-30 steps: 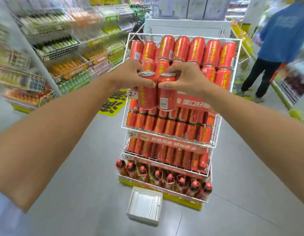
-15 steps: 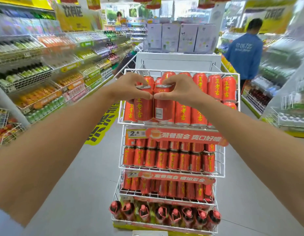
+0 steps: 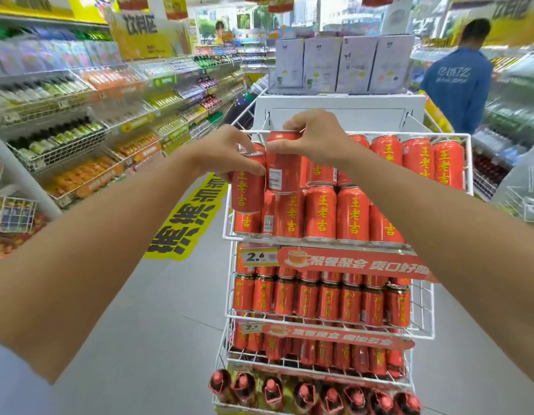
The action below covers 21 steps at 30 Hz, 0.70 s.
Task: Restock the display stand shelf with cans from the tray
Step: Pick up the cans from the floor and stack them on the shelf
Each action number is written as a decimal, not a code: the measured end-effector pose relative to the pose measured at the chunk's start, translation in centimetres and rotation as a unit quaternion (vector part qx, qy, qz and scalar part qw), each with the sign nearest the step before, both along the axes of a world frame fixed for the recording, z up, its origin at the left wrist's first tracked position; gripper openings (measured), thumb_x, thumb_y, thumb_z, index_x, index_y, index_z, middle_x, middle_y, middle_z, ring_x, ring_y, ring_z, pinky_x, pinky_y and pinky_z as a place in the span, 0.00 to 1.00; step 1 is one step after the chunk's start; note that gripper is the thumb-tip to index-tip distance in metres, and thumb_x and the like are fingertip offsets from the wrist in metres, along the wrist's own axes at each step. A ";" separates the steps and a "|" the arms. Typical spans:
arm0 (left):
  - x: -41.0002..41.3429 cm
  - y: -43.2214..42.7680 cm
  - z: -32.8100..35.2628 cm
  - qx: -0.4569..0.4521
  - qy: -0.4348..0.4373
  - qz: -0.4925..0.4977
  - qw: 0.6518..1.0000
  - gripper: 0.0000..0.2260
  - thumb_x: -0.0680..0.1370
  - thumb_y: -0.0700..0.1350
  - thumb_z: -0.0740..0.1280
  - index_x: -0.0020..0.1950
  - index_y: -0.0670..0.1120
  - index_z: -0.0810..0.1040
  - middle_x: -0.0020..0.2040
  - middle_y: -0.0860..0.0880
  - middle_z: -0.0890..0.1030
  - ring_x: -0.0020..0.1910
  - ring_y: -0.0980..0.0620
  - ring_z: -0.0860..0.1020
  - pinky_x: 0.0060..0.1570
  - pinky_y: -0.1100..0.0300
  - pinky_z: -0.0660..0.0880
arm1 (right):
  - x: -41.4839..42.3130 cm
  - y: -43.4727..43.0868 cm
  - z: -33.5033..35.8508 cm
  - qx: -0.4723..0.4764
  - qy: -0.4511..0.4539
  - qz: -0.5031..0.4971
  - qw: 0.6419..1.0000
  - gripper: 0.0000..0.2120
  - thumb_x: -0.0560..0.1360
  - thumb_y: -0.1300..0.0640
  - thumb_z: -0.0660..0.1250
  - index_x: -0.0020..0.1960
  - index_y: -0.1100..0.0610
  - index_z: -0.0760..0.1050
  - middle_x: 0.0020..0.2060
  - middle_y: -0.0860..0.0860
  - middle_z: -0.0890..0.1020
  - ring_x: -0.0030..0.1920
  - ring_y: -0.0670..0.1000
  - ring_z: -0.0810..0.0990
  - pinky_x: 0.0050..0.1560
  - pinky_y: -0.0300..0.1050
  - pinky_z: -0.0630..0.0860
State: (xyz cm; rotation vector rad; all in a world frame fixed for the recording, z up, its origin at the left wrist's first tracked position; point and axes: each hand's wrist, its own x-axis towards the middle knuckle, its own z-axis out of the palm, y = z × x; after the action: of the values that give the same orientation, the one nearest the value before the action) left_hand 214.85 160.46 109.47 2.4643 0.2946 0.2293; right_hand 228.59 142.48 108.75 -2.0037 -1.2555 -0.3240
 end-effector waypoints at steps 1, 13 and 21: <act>0.4 0.3 -0.3 0.003 0.007 0.000 1.000 0.20 0.68 0.50 0.81 0.58 0.47 0.84 0.51 0.39 0.85 0.48 0.41 0.87 0.42 0.41 0.85 | 0.5 0.2 0.3 -0.004 -0.001 -0.006 1.000 0.35 0.64 0.29 0.74 0.39 0.65 0.80 0.35 0.62 0.81 0.35 0.55 0.75 0.40 0.53 0.72; 3.8 1.5 -5.9 0.031 0.075 -0.073 0.994 0.22 0.68 0.57 0.81 0.54 0.46 0.83 0.45 0.46 0.82 0.37 0.50 0.83 0.36 0.48 0.85 | 2.7 2.2 -1.4 -0.052 -0.038 -0.179 0.982 0.41 0.64 0.24 0.69 0.37 0.66 0.77 0.31 0.58 0.76 0.36 0.57 0.76 0.41 0.56 0.73; 4.1 1.4 -6.9 0.159 0.002 -0.080 0.984 0.24 0.68 0.61 0.79 0.39 0.39 0.81 0.37 0.40 0.82 0.36 0.42 0.82 0.37 0.46 0.81 | 1.9 3.9 -1.0 -0.134 -0.157 -0.244 0.947 0.29 0.73 0.32 0.69 0.41 0.59 0.73 0.46 0.63 0.81 0.51 0.65 0.80 0.47 0.52 0.71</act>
State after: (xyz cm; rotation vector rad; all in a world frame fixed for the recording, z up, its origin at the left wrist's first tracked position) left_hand 218.93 161.90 102.61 2.7874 0.0627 0.2159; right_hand 230.52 146.39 107.75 -2.5712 -1.0051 -0.7715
